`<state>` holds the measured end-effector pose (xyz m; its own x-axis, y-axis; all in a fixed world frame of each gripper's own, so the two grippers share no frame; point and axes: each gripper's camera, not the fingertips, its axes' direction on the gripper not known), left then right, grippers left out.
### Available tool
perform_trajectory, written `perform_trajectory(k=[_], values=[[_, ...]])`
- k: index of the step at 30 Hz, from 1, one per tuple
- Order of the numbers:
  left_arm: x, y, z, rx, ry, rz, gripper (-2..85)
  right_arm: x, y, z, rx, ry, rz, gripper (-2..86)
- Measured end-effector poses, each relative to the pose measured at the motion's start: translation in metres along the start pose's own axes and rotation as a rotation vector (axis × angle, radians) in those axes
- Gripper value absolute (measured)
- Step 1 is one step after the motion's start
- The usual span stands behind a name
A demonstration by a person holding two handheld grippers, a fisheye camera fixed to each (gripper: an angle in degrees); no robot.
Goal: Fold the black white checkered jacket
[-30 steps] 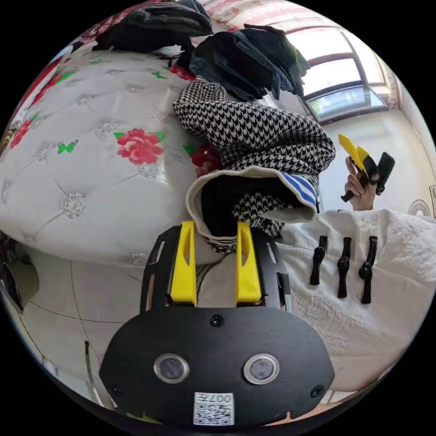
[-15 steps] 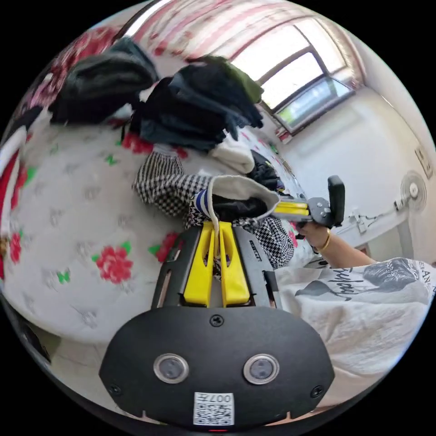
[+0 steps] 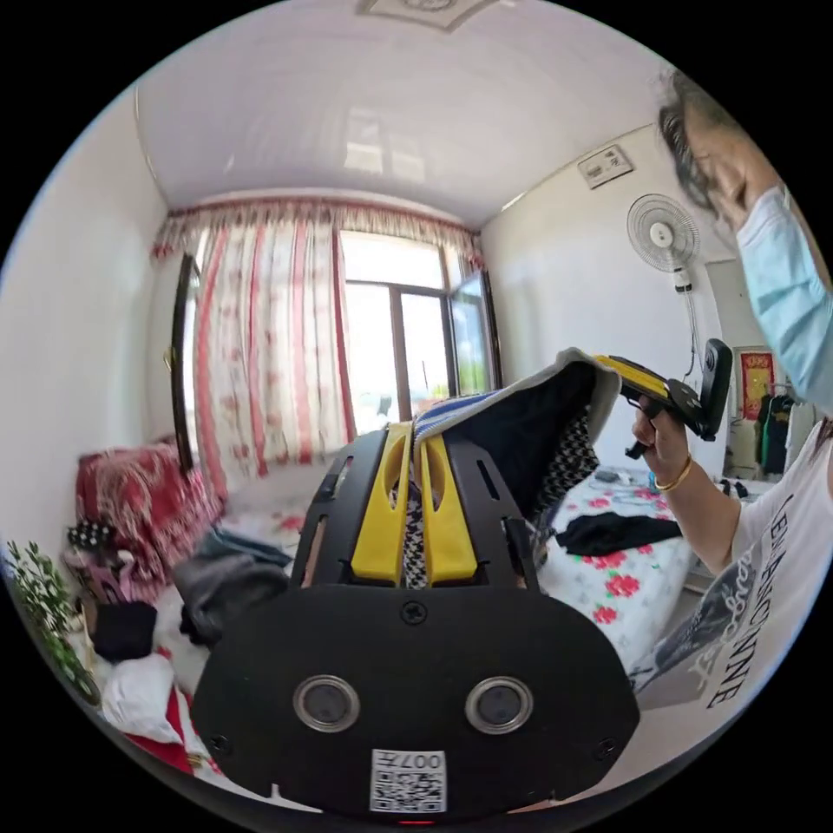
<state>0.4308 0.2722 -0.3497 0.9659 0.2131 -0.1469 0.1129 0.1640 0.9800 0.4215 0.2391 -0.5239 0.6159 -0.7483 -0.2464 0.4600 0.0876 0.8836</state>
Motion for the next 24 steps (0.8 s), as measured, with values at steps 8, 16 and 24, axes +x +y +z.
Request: perform_trajectory(k=[8, 16, 24], values=[[0.113, -0.074, -0.064, 0.167, -0.228, 0.171, -1.0, 0.088, -0.052, -0.056, 0.211, 0.301, 0.115, 0.4], [0.176, 0.04, 0.057, -0.25, -0.164, 0.164, -0.9, 0.119, 0.13, 0.067, -0.243, -0.516, 0.483, 7.0], [0.16, 0.07, 0.065, -0.277, -0.149, 0.005, -0.9, 0.007, 0.267, 0.108, -0.627, -0.589, 0.566, 12.0]])
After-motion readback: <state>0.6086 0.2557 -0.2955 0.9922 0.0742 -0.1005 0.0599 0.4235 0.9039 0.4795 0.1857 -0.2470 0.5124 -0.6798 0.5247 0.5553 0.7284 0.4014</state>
